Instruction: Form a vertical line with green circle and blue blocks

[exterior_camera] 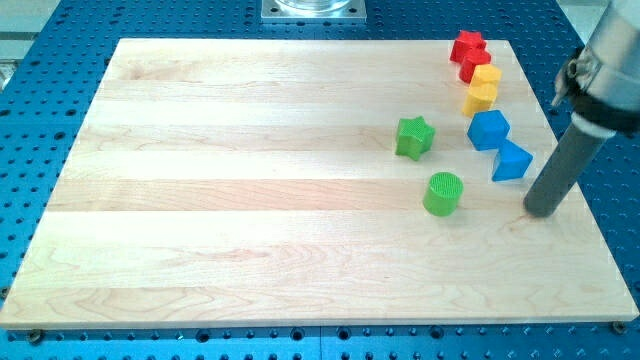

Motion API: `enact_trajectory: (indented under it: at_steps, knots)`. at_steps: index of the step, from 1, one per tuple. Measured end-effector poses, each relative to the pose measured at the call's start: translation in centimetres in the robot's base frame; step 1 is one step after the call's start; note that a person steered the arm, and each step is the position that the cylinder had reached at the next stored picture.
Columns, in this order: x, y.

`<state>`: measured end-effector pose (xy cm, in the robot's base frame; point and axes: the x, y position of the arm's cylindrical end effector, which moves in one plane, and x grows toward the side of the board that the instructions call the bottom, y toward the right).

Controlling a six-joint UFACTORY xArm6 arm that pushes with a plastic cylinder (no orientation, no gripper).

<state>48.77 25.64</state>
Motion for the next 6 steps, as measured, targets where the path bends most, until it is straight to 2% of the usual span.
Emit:
enact_trajectory:
  at_steps: [1,2,3,4,5,6]
  knots:
    - [-3.1,0.1]
    - [-4.1,-2.6]
    - [-3.2,-2.1]
    - [-5.2,-7.6]
    - [-3.6,-3.8]
    - [-6.8,0.0]
